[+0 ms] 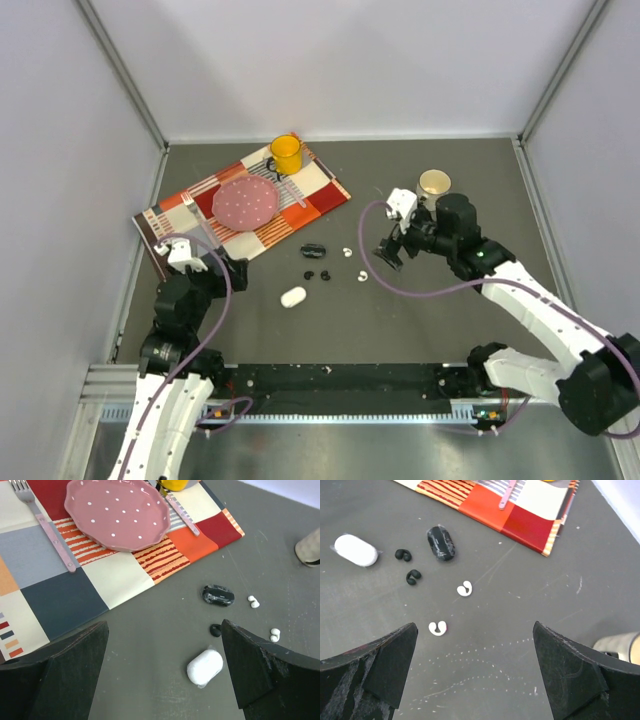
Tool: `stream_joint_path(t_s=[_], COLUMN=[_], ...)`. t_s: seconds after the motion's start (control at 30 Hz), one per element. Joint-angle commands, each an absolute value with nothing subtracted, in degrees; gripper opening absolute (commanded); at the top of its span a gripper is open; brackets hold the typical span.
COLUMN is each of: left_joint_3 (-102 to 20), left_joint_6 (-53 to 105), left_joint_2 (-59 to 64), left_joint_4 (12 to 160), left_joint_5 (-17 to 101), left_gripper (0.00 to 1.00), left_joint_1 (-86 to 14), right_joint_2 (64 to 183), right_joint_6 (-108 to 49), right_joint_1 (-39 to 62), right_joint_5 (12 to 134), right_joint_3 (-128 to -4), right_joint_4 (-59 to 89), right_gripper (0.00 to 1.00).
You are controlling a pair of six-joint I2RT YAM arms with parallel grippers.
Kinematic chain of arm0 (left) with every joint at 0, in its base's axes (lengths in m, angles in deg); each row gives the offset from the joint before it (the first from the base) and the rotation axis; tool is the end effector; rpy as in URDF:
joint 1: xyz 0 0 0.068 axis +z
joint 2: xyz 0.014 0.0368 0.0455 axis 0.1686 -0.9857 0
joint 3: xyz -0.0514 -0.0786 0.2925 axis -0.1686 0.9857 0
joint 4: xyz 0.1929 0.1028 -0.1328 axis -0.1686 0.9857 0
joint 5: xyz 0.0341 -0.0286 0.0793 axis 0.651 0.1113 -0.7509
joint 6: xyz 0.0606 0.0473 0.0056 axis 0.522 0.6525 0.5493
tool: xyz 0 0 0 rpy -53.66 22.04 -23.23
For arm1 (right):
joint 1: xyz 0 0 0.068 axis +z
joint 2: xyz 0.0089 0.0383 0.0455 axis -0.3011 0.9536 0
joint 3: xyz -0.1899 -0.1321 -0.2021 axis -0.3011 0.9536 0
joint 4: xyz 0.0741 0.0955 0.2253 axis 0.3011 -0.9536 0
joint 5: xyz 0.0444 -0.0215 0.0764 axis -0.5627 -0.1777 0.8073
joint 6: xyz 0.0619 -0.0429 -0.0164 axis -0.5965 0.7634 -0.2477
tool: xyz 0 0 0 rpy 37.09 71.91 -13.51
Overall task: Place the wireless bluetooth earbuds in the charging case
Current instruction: Pick up the charging case at the center of the board.
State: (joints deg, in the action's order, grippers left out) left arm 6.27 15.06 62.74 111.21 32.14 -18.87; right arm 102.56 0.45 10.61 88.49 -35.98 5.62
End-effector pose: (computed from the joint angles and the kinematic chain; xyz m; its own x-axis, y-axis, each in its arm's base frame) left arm 0.0909 -0.0129 0.2579 -0.2621 -0.3408 -0.9028 0.0362 0.9314 -0.3621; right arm 0.1985 0.1355 0.3151 -0.0494 -0.4311 -0.9010 -0.8346 0.5134 -0.1999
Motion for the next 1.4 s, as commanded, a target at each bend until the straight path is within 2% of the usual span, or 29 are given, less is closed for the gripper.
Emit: stream_joint_path(t_s=[0.0,0.27,0.43,0.53,0.6,0.67,0.8,1.0,1.17,1.37], left_joint_3=[4.67,4.94,4.67,4.59,4.59,4.50,4.76,4.94,4.85,4.67], left_joint_6=[17.44,17.17,17.34,18.40,18.66,18.75,18.93,19.01,18.93,19.01], left_joint_2=[60.80,57.99,56.41,55.79,55.79,56.32,57.46,58.43,57.81,57.20], left_joint_4=[108.97,108.10,108.09,107.92,108.00,108.18,108.09,108.09,107.92,107.92], left_joint_5=[35.13,35.39,36.09,36.62,36.45,36.09,35.39,35.04,35.74,36.09], left_gripper=[0.99,0.99,0.99,0.99,0.99,0.99,0.99,0.99,0.99,0.99], left_joint_1=[-18.93,-18.85,-18.85,-18.85,-18.76,-18.76,-18.85,-18.76,-18.76,-18.76], right_joint_2=[107.23,118.91,125.87,129.38,131.75,133.34,136.24,138.88,142.12,148.02], right_joint_6=[6.82,10.89,5.63,1.85,0.27,0.26,4.02,5.00,4.82,5.97], right_joint_1=[13.49,17.80,18.86,18.95,19.03,19.12,19.12,19.21,19.56,20.88], right_joint_5=[93.13,94.53,94.18,94.97,94.80,94.54,95.06,97.08,98.05,98.66], right_joint_3=[-41.17,-45.30,-47.41,-47.50,-48.81,-50.39,-55.13,-57.51,-59.01,-64.10], right_joint_4=[5.30,4.59,12.92,19.96,21.90,21.30,16.20,13.03,12.94,10.22], right_gripper=[0.99,0.92,0.85,0.75,0.76,0.81,0.81,0.68,0.64,0.63])
